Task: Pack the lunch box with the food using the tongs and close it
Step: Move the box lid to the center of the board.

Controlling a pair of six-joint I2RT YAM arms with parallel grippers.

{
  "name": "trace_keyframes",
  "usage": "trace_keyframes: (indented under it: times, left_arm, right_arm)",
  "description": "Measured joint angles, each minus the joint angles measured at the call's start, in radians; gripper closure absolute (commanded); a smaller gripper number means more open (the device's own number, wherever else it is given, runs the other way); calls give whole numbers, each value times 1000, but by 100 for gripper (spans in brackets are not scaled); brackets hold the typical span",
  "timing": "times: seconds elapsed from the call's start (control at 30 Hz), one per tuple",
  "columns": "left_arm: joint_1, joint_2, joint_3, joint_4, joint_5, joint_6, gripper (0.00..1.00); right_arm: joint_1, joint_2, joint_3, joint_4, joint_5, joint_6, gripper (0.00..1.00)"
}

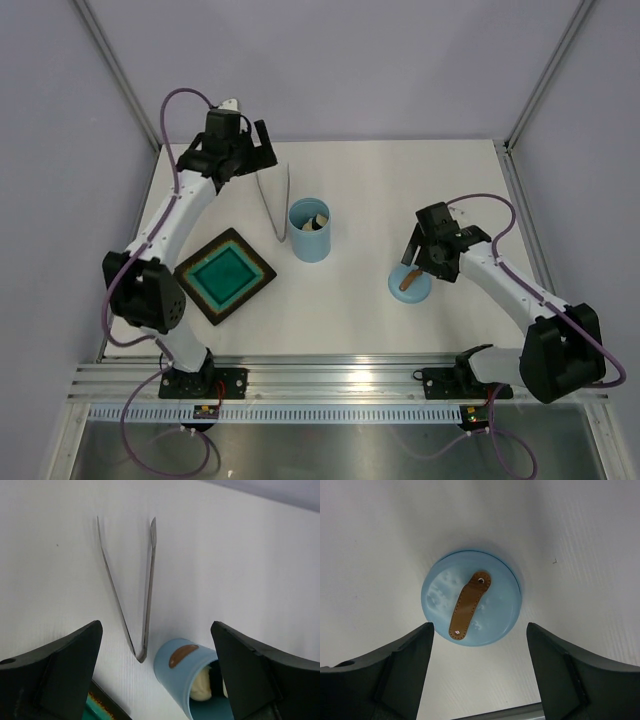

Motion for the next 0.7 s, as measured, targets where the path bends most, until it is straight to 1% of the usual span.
trace_keyframes:
  times: [0.07, 0.1, 0.13, 0.23, 0.3, 0.37, 0.43, 0.47, 0.53, 0.57, 0.67, 0.7]
  left_arm:
    - [0, -103, -36, 6, 1, -4, 6]
    - [0, -151, -58, 11, 2, -7, 6]
    - [0, -194, -80, 15, 3, -10, 6]
    - [0, -274, -146, 20, 11, -16, 6]
    - [0, -298, -190, 13, 19, -19, 6]
    - [0, -305, -220, -7, 24, -19, 6]
    - [0, -307, -247, -31, 33, -19, 6]
    - [0, -311, -258, -39, 39, -18, 6]
    - [0, -327, -273, -55, 49, -18, 6]
    - [0, -339, -277, -65, 51, -18, 6]
    - [0, -378, -278, -74, 55, -14, 6]
    - [0, -392, -278, -76, 55, -13, 6]
  right_arm:
    - [0, 33, 0, 10, -5, 11, 22]
    - [0, 51, 0, 18, -11, 16, 27]
    - [-1, 70, 0, 28, -19, 19, 29]
    - [-1, 119, 2, 50, -28, 26, 38]
    - [-1, 154, 4, 64, -35, 29, 42]
    - [-1, 184, 6, 76, -45, 31, 42]
    - [-1, 207, 10, 80, -51, 30, 45]
    - [-1, 217, 13, 84, -53, 30, 50]
    - [-1, 233, 18, 94, -62, 30, 55]
    - [-1, 238, 22, 98, -69, 30, 62]
    - [-1, 246, 26, 123, -96, 28, 73]
    - [-1, 246, 26, 133, -108, 25, 74]
